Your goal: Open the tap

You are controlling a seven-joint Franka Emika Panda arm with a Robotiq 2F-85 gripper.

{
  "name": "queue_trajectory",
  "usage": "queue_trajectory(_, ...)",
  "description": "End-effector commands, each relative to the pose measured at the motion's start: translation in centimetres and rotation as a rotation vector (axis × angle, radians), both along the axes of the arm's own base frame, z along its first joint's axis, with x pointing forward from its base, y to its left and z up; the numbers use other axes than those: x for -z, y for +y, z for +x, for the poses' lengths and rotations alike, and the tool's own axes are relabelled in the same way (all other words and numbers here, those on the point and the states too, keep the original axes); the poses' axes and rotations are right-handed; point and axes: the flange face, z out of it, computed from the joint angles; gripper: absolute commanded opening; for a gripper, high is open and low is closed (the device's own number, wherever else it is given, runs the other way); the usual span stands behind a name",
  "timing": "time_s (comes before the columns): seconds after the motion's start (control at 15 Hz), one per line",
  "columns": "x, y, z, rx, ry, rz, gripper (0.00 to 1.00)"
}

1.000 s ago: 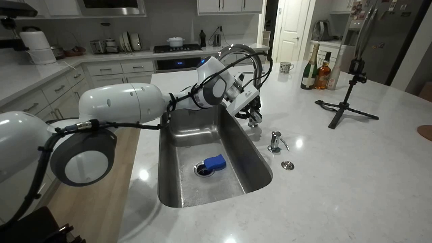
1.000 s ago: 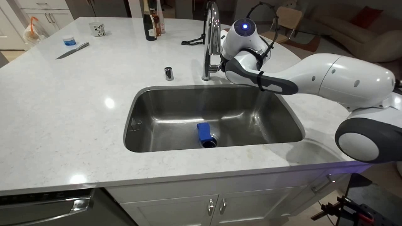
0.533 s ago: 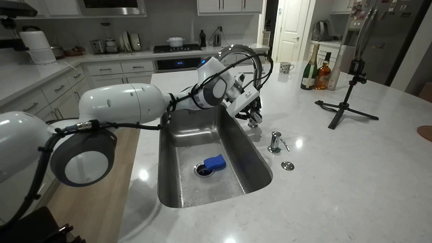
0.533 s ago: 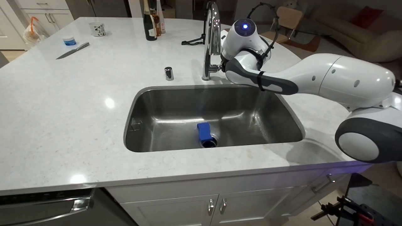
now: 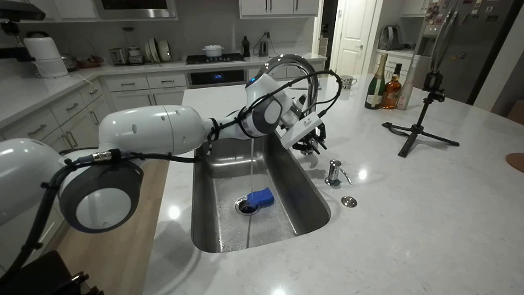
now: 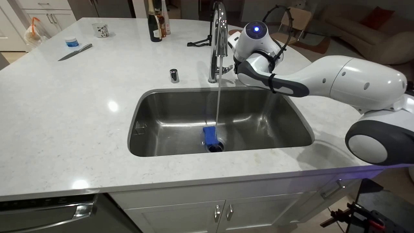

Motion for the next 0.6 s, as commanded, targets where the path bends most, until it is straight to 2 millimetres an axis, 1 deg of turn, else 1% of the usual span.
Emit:
queue_trajectory(0.0, -1.7, -5.1, -1.6, 0.102, -0.006, -0.065, 0.07)
queue_trajectory(0.13, -2.1, -7.0, -2.2, 0.138, -0.01, -0.085, 0.07)
queue_trajectory(0.33, -2.2, -8.2, -2.7, 0.172, 0.002, -0.096, 0.07)
queue_trajectory(0.4, -2.3, -8.2, -2.8, 0.176, 0.003, -0.095, 0.54)
queue_trajectory(0.47, -2.3, -8.1, -2.8, 0.178, 0.003, -0.099, 0.55)
queue_trajectory(0.53, -2.2, -8.0, -2.7, 0.18, 0.0, -0.096, 0.62)
